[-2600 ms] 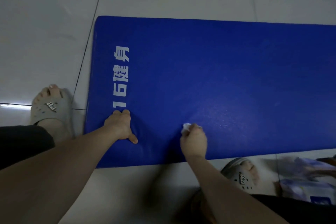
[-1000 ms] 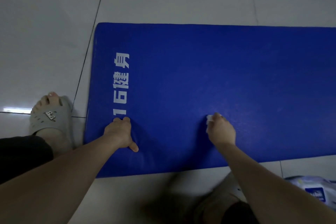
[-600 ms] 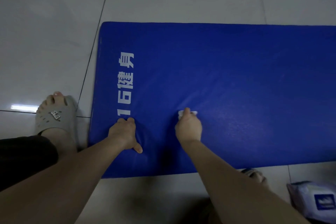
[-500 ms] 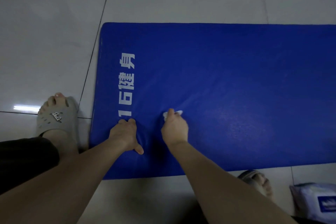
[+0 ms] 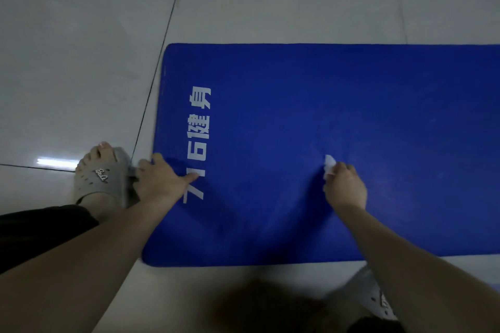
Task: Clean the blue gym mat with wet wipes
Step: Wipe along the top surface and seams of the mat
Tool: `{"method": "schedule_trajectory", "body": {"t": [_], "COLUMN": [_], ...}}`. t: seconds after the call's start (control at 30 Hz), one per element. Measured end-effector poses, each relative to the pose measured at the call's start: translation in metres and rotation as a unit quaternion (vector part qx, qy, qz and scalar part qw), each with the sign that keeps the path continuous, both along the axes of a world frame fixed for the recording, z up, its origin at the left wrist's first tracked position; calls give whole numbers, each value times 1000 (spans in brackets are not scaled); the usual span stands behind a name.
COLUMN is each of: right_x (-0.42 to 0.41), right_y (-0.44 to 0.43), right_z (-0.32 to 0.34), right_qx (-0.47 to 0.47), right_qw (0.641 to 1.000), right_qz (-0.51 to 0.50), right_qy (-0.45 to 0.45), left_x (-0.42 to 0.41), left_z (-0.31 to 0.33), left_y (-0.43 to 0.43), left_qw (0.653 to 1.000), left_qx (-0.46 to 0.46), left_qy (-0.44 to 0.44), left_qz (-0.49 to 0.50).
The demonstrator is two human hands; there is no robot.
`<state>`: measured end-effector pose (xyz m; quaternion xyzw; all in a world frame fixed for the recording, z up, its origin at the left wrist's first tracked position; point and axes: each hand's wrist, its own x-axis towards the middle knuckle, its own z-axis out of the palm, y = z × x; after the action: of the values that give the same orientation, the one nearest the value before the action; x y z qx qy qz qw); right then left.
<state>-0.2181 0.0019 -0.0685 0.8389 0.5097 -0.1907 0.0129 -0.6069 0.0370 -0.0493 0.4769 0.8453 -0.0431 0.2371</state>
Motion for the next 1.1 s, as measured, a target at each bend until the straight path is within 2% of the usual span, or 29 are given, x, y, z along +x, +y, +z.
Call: {"method": "schedule_trajectory", "body": {"t": [0.13, 0.23, 0.4, 0.47, 0.57, 0.63, 0.7, 0.73, 0.8, 0.9, 1.03, 1.1], "right_x": [15, 0, -66, -108, -164, -179, -174, -165, -139, -87, -5, 20], "right_y": [4, 6, 3, -9, -34, -40, -34, -28, -15, 6, 15, 15], "right_z": [1, -1, -4, -7, -14, -18, -20, -21, -21, -14, -1, 3], "right_qx": [14, 27, 13, -5, -25, -23, -19, -8, 18, 31, 32, 8], "right_qw": [999, 999, 999, 994, 977, 966, 955, 953, 961, 981, 997, 999], "right_qz": [-38, -24, 22, 103, 179, 212, 261, 277, 256, 166, 6, -34], "right_qy": [14, 30, 40, 42, 110, 146, 139, 125, 99, 95, 74, 37], "left_x": [-10, -12, -12, -16, -21, -13, 3, 13, 30, 40, 39, 40], "left_z": [-4, 0, 1, 2, 10, 16, 20, 21, 20, 14, 8, 8], "left_y": [3, 2, -20, -23, -15, -6, 6, 14, 33, 51, 62, 66], "left_qw": [995, 996, 991, 989, 983, 982, 970, 965, 954, 922, 911, 909], "left_qx": [-51, -69, -119, -142, -182, -174, -131, -111, -107, -159, -210, -220], "left_qy": [-40, -14, -23, -21, -31, 25, 101, 102, 69, 62, 32, 26], "left_qz": [82, 51, 59, 34, -12, -72, -176, -217, -273, -348, -355, -353]}}
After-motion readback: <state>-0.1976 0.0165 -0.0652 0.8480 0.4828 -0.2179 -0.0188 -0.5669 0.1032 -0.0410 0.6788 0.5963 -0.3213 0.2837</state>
